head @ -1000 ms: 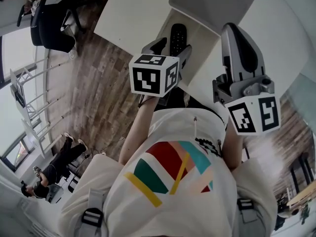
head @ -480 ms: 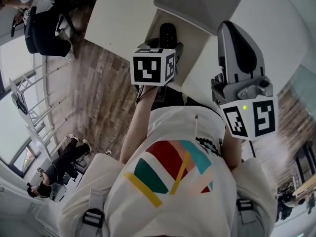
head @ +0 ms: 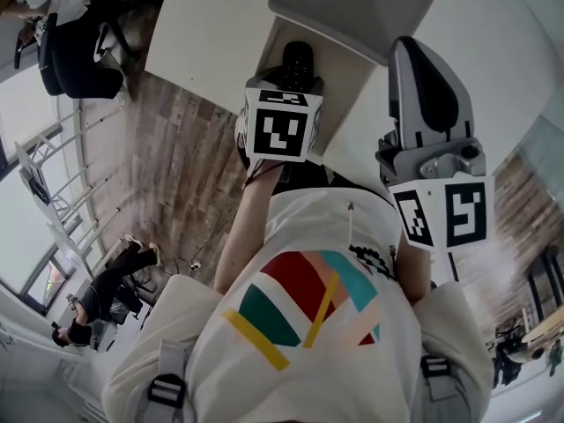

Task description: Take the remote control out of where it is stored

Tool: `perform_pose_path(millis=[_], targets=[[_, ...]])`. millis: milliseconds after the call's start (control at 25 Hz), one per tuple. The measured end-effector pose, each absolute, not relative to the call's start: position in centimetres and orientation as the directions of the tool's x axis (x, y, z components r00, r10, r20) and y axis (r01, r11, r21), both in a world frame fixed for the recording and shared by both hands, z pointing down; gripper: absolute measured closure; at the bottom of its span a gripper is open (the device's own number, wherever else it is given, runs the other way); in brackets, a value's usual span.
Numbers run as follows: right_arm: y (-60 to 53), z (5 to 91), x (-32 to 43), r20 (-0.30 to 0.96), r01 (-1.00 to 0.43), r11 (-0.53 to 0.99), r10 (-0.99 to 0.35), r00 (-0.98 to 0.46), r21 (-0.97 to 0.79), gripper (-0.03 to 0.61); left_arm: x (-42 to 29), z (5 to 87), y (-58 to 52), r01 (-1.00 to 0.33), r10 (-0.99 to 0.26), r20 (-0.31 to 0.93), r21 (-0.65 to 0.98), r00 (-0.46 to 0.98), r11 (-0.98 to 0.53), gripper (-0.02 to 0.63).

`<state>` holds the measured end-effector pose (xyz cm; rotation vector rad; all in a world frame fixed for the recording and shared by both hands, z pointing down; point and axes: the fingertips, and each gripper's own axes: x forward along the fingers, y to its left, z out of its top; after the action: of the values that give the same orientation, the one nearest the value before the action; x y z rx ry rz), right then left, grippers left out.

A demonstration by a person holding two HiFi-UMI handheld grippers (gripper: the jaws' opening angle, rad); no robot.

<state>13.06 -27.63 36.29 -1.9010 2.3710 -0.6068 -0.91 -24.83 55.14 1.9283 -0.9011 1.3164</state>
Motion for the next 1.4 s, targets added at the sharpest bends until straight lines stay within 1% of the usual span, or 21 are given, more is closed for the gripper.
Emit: perform_pose_path(millis=[160,440,800,960,1040,1200,1400], targets=[[-27.5,36.0,13.0,0.207,-0.928,0.175,-0.945,-0.252,-0.329,0.577,-0.7,54.7,-24.7,-0.805,-0.176,0.941,0.138,0.288,-0.576,0.348],[-27.6,35.6,12.3,0.201,-0.929,0.194,-0.943,-0.265,-0.315,0.577,-0.6,54.3,-24.9,-0.808,-0.214,0.92,0.157,0.329,-0.568,0.359],[-27.3,34.1,11.0,0.174,-0.93,0.23,-0.942,-0.286,-0.286,0.577,-0.5,50.1,-26.5,-0.811,-0.338,0.854,0.151,0.395,-0.565,0.368],[-27.3,33.0,9.8,0.158,-0.939,0.254,-0.943,-0.294,-0.233,0.577,-0.9,47.6,-27.3,-0.812,-0.41,0.813,0.126,0.413,-0.57,0.368],[-27.3,32.2,9.5,0.14,-0.942,0.259,-0.946,-0.292,-0.214,0.577,-0.8,45.7,-28.1,-0.809,-0.461,0.768,0.124,0.444,-0.574,0.368],[-27.4,30.0,9.3,0.088,-0.944,0.263,-0.955,-0.284,-0.198,0.577,-0.4,40.2,-29.7,-0.803,-0.582,0.616,0.145,0.531,-0.578,0.368],[-27.9,26.7,9.9,0.015,-0.945,0.279,-0.958,-0.286,-0.172,0.577,-0.4,32.7,-31.1,-0.813,-0.713,0.433,0.085,0.551,-0.576,0.368]])
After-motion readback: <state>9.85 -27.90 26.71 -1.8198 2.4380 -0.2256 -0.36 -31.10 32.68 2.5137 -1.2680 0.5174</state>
